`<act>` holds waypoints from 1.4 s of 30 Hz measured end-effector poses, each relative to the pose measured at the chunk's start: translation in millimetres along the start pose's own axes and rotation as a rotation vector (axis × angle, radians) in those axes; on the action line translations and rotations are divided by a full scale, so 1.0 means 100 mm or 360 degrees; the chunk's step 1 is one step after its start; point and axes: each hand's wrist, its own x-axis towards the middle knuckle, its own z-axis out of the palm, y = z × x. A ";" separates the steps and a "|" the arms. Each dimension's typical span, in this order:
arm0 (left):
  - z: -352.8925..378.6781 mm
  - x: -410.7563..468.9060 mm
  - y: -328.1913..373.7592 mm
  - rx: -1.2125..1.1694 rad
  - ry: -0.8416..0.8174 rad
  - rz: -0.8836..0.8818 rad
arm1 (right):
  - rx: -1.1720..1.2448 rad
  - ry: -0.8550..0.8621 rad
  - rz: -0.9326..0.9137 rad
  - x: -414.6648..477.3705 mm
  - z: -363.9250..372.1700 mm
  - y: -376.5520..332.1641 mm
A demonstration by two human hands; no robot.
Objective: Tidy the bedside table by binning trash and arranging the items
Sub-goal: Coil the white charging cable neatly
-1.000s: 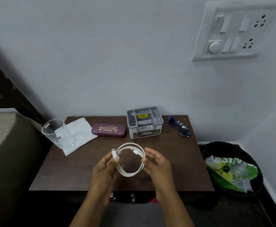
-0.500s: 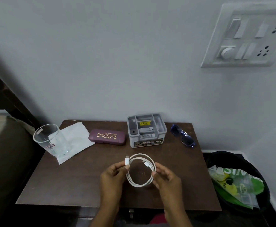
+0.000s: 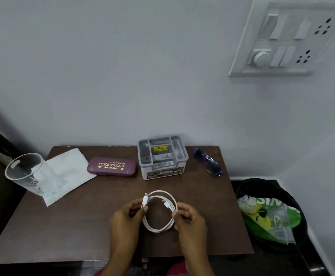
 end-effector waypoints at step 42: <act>0.07 0.29 -0.05 -0.0040 0.0177 0.0211 | -0.0061 0.0151 -0.0202 0.48 -0.09 -0.15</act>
